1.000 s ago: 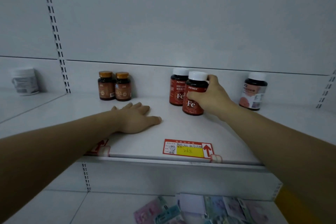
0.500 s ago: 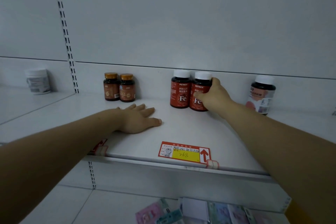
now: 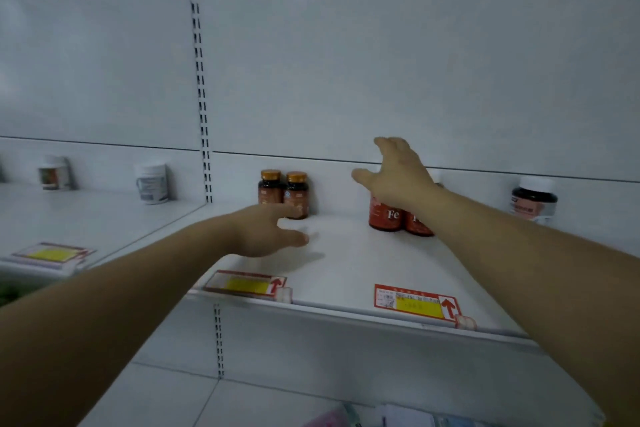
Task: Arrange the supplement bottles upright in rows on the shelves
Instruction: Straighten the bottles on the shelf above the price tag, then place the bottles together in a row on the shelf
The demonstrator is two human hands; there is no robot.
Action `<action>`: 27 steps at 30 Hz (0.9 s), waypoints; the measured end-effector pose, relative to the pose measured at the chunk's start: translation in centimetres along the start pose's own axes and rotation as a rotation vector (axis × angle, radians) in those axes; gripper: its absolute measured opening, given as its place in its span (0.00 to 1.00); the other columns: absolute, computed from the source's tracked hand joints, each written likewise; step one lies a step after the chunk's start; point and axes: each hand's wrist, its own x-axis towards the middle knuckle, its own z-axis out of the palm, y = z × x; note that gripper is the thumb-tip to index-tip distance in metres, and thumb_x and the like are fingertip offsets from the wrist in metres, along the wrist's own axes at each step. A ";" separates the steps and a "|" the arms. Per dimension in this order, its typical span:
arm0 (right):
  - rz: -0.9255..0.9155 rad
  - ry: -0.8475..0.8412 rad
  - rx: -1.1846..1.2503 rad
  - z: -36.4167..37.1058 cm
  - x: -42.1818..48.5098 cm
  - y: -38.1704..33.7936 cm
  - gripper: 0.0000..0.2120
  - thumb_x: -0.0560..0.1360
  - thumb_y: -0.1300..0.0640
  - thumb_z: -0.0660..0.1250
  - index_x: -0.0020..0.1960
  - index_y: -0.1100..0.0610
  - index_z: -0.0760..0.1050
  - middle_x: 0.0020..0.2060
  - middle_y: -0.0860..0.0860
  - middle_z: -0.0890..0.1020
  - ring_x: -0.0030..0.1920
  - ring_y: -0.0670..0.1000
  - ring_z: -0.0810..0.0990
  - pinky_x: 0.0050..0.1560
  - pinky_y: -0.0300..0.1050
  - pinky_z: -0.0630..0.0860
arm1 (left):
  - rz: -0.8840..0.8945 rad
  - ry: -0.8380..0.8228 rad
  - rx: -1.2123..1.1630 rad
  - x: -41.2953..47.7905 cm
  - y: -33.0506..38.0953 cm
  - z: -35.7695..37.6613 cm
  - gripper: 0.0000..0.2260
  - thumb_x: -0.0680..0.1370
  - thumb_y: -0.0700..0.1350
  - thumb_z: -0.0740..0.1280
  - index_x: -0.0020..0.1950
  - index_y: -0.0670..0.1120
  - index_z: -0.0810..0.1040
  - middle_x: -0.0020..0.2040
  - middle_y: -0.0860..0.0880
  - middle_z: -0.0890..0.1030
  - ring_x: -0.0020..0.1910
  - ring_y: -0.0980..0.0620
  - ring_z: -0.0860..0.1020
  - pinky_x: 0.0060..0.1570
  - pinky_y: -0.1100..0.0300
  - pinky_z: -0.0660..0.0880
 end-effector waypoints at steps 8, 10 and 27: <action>-0.284 -0.318 0.074 10.1 -1.2 -22.3 0.38 0.73 0.37 0.63 0.76 0.51 0.55 0.75 0.50 0.58 0.72 0.53 0.61 0.67 0.48 0.61 | -0.161 0.156 0.083 -13.0 -13.8 -7.9 0.29 0.73 0.62 0.65 0.72 0.55 0.64 0.73 0.53 0.65 0.69 0.52 0.66 0.63 0.60 0.62; -0.357 -0.358 0.096 13.1 -1.8 -28.5 0.37 0.73 0.37 0.64 0.76 0.51 0.56 0.74 0.51 0.60 0.72 0.54 0.61 0.66 0.48 0.62 | -0.226 0.182 0.112 -16.8 -18.3 -9.8 0.29 0.73 0.61 0.66 0.72 0.56 0.64 0.73 0.54 0.66 0.69 0.53 0.66 0.63 0.60 0.62; -0.860 -0.660 0.291 37.1 -9.9 -69.5 0.34 0.74 0.36 0.62 0.75 0.49 0.58 0.73 0.52 0.64 0.69 0.56 0.65 0.64 0.52 0.66 | -0.835 0.220 0.092 -38.0 -50.7 -15.5 0.29 0.74 0.60 0.66 0.73 0.54 0.63 0.72 0.51 0.65 0.67 0.50 0.68 0.65 0.56 0.65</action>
